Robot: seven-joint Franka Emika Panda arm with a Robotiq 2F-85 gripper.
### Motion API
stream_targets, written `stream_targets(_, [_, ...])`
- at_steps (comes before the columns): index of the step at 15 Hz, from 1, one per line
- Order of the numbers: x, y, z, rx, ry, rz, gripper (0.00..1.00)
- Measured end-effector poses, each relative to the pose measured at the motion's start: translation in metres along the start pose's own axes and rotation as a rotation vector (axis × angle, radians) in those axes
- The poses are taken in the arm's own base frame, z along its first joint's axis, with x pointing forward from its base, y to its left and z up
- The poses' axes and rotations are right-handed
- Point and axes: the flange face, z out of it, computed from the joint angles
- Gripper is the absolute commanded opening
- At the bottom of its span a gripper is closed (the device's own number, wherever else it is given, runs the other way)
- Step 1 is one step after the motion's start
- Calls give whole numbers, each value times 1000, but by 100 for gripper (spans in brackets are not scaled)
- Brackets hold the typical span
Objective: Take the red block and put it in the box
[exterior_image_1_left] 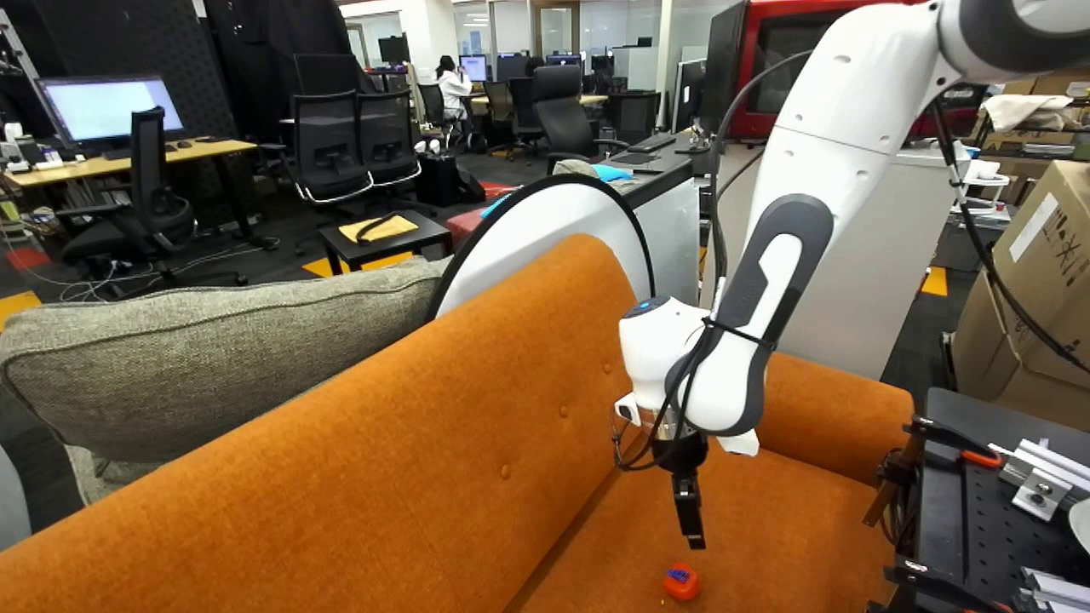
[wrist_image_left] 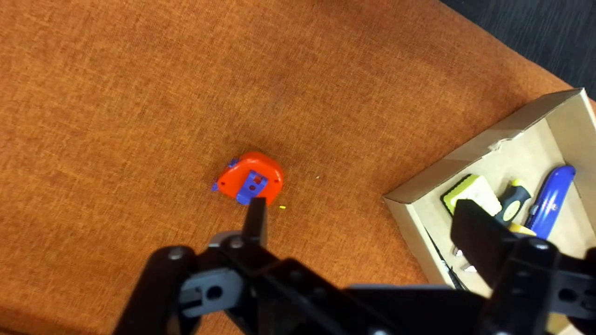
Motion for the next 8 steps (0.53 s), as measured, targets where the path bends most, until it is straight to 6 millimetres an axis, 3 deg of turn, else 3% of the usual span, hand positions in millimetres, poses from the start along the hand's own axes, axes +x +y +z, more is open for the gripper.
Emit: stream_targets(8, [6,2,2,6,-9,1,100])
